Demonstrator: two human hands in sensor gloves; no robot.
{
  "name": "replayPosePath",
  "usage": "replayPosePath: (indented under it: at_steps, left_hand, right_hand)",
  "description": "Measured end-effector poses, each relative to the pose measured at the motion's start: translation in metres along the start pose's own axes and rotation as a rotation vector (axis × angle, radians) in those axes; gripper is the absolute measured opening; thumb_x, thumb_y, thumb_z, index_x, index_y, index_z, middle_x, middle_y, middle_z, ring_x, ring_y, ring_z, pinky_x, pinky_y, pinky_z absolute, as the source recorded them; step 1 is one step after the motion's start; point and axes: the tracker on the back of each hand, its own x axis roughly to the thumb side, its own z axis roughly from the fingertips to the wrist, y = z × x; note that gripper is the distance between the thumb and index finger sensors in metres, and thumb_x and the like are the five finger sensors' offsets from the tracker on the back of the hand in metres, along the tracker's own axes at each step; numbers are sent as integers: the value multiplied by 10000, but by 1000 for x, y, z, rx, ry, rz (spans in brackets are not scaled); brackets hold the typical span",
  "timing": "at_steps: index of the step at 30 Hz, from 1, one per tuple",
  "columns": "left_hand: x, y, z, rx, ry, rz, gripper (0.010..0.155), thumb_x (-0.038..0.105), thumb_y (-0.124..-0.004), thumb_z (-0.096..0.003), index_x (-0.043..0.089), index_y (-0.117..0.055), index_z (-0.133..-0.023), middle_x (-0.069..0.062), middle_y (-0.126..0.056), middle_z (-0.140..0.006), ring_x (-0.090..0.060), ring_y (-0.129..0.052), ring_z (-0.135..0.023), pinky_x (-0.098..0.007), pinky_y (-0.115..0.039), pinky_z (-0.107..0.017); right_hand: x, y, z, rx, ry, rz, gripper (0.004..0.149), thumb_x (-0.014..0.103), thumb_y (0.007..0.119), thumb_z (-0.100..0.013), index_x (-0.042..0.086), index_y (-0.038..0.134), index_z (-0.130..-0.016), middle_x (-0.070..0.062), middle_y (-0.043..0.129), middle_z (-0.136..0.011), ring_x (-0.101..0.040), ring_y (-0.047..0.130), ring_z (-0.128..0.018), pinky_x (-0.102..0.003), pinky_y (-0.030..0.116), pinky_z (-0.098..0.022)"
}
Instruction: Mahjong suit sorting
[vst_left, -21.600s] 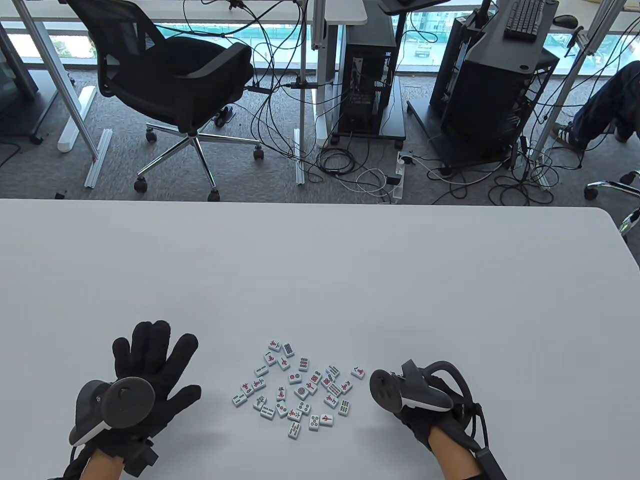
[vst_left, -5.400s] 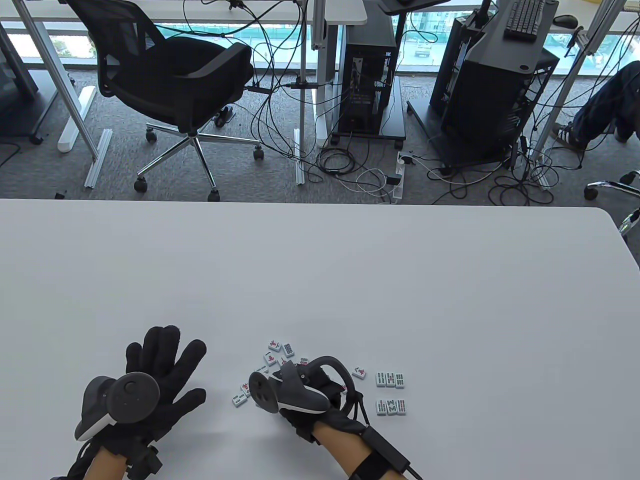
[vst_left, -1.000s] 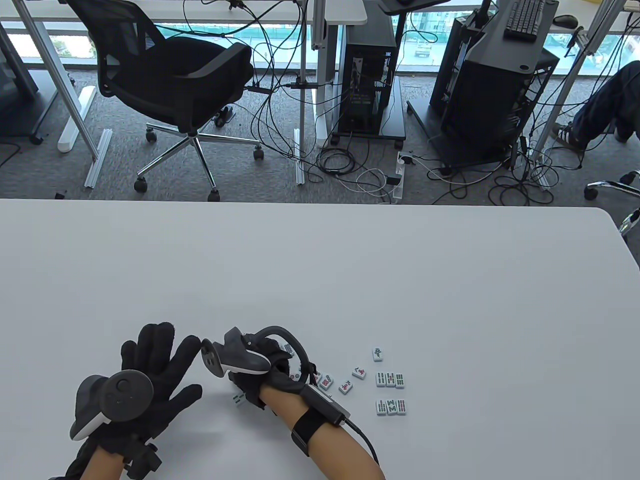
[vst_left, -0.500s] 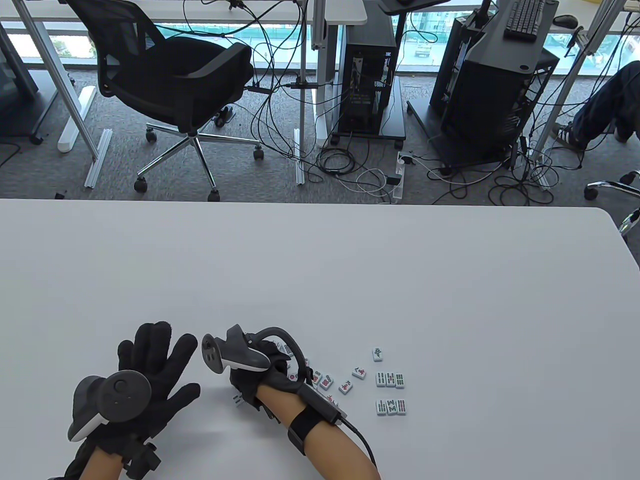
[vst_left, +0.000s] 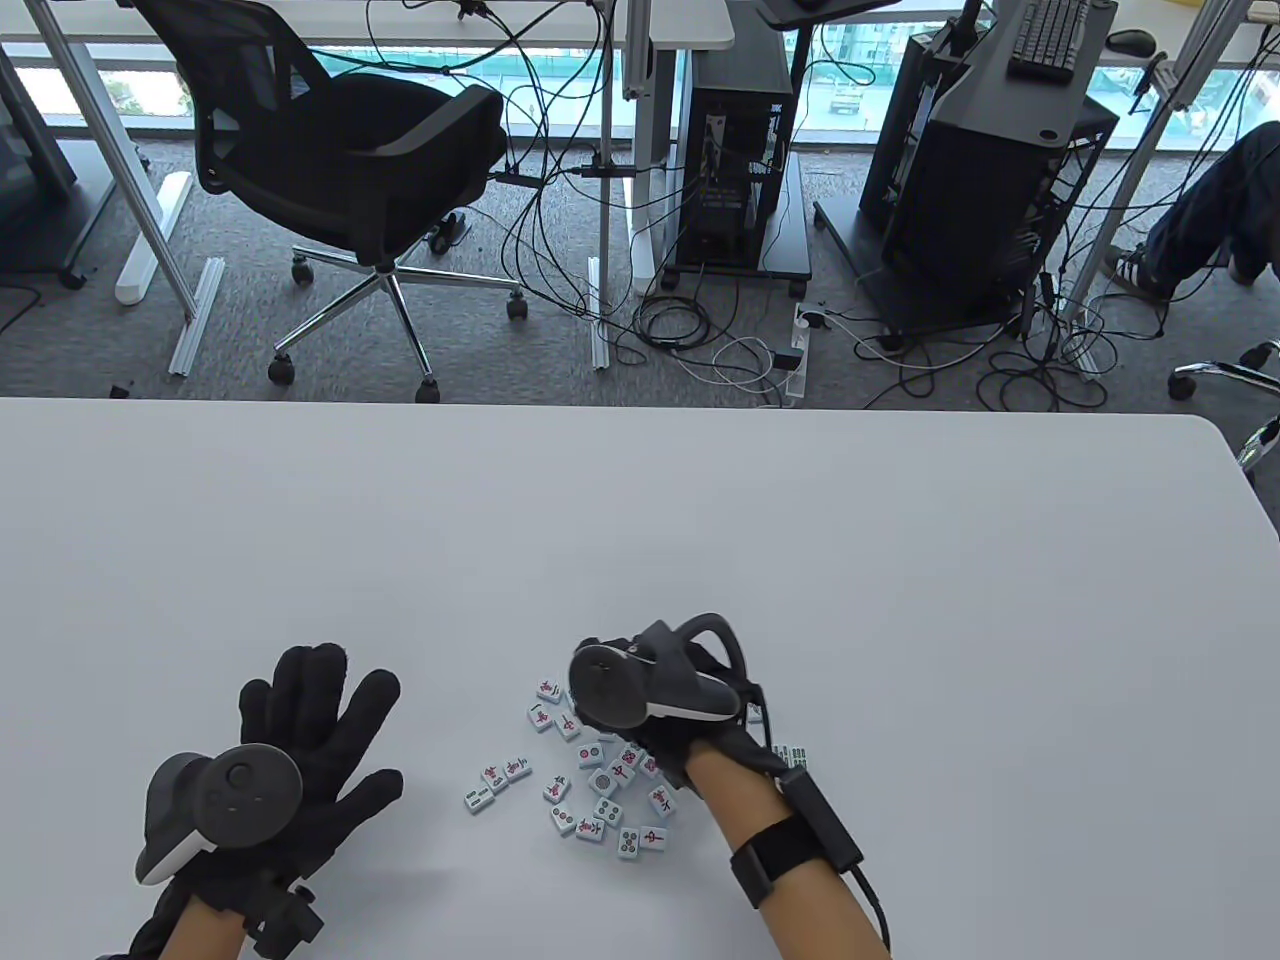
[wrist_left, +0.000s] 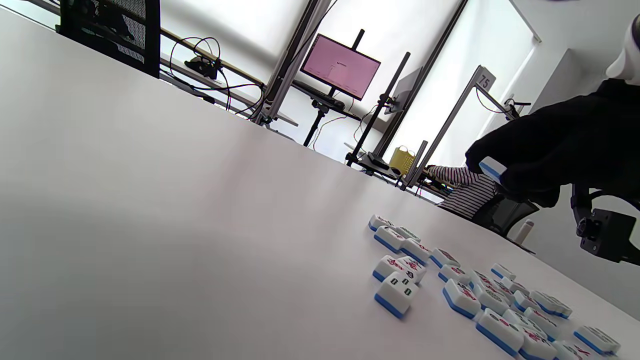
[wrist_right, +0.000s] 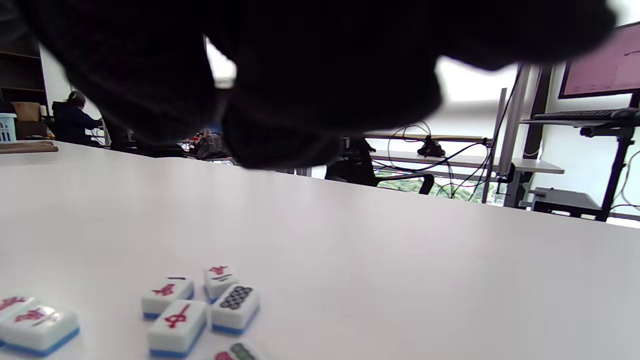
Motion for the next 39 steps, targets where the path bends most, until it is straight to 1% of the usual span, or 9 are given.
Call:
replayPosePath:
  at_steps: [4,7,14,24,29,31,33,36,39]
  left_hand:
    - [0,-1,0,-9,2,-10,796,748,-547,-439,466,-206,-1100,200,159,-1090,-130,218,-1051,-528,114,-717]
    - [2,-1,0,-9,4,-12,795,748,-547,-439,467,-207,-1100,199,157,-1091,-129,218,-1051,-528,115,-717]
    - [1,-1,-1,-12,13,-12,793,747,-546,-439,466,-210,-1100,200,157,-1091,-128,216,-1052,-527,114,-717]
    - [3,-1,-1,-20,19,-16,795,748,-547,-438,465,-212,-1101,198,152,-1094,-131,211,-1054,-529,111,-718]
    - [4,0,-1,-23,23,-14,795,748,-547,-438,464,-213,-1102,196,152,-1095,-133,211,-1054,-529,110,-718]
    - [4,0,-1,-24,22,-15,795,748,-547,-438,465,-213,-1101,197,152,-1095,-133,211,-1055,-529,109,-719]
    - [4,0,-1,-24,21,-16,794,748,-547,-440,465,-212,-1102,194,152,-1096,-135,212,-1054,-530,110,-718]
    - [4,-1,-2,-27,19,-18,795,749,-546,-439,464,-213,-1102,197,152,-1095,-134,211,-1055,-529,109,-719]
    - [5,-1,-2,-30,16,-23,795,749,-546,-439,464,-212,-1102,196,152,-1095,-132,211,-1055,-528,109,-719]
  right_hand:
    - [-45,12,27,91,80,175,623,445,900,-317,74,821,-812,-4,993,-464,-109,943,-185,-303,863,-183]
    - [-69,29,42,167,148,222,620,438,900,-318,79,817,-817,-7,992,-478,-112,948,-196,-307,867,-192]
    - [-92,60,56,297,234,278,602,423,898,-321,87,823,-815,-5,994,-474,-112,948,-196,-307,868,-191]
    - [-93,75,54,349,239,277,568,409,884,-342,102,828,-817,-4,992,-482,-115,947,-205,-310,867,-196]
    - [-93,75,54,378,275,273,560,396,857,-365,92,813,-832,-14,989,-490,-121,945,-207,-317,863,-197]
    - [-91,73,55,376,284,282,578,392,856,-370,109,785,-868,-19,986,-509,-129,947,-224,-322,863,-208]
    - [-87,68,54,356,285,310,617,397,856,-367,118,744,-905,-15,984,-524,-126,949,-235,-320,863,-218]
    - [-79,57,52,328,295,304,605,379,855,-376,122,741,-911,-21,982,-534,-131,949,-243,-324,861,-226]
    - [-56,43,46,192,271,310,578,369,845,-385,120,757,-900,-22,985,-526,-129,949,-232,-322,860,-215]
